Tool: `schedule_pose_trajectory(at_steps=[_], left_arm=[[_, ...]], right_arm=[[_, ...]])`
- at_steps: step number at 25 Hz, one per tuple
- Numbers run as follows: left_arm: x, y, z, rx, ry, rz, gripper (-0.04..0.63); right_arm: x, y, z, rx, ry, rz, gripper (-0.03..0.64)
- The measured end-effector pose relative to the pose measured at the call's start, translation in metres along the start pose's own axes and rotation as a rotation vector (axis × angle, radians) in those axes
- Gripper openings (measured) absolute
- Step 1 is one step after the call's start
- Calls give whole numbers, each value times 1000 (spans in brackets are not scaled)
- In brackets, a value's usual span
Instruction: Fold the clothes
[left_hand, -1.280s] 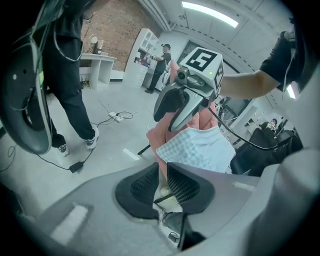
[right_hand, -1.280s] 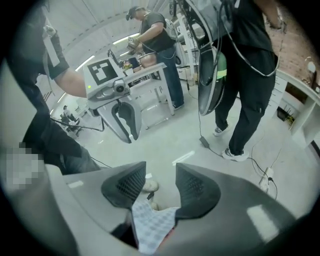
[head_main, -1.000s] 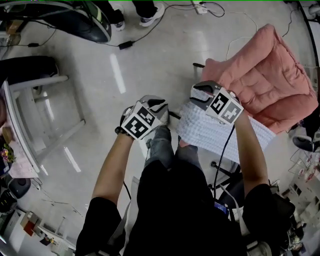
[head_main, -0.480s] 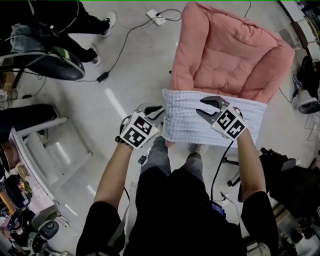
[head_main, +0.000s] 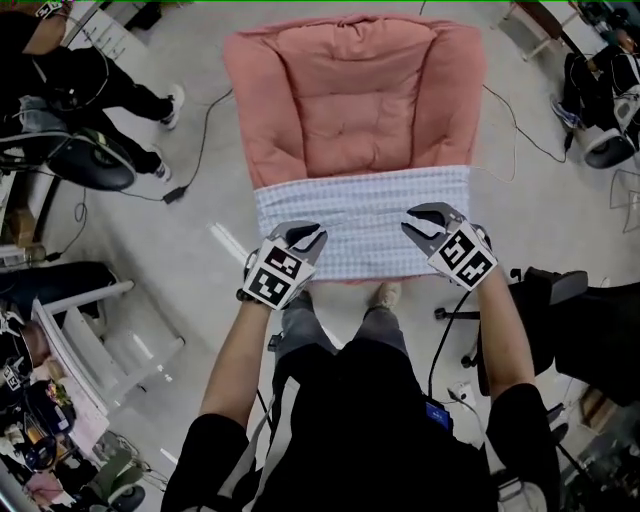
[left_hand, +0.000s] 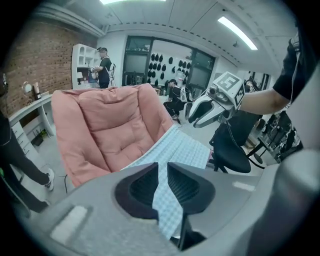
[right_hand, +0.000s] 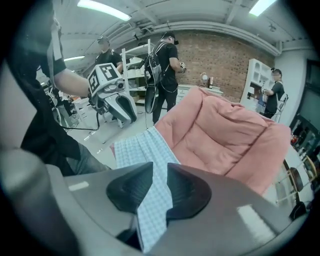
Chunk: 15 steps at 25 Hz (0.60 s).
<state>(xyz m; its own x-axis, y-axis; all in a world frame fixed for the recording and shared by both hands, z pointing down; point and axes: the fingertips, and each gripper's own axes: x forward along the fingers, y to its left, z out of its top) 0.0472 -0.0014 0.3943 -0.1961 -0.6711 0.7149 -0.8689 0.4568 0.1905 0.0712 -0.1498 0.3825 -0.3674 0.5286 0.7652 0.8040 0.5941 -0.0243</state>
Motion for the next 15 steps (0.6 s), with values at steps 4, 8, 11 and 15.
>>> schedule_pose_trajectory(at_steps=[4,8,11,15], left_arm=[[22,-38,22,-44,-33,-1,61],[47,-62,32,-60,-14,10,61],[67,-81,53,-47,1,8,61],[98,-95,73,-15,23,-13,61]], right_arm=[[-43,-10,-52,28,-1,-60,89],[-89,-20,-108,71,9,-111,84],[-125,-36,-148,123,14,-141,79],[-149,-56,-187,182,19,-193,70]])
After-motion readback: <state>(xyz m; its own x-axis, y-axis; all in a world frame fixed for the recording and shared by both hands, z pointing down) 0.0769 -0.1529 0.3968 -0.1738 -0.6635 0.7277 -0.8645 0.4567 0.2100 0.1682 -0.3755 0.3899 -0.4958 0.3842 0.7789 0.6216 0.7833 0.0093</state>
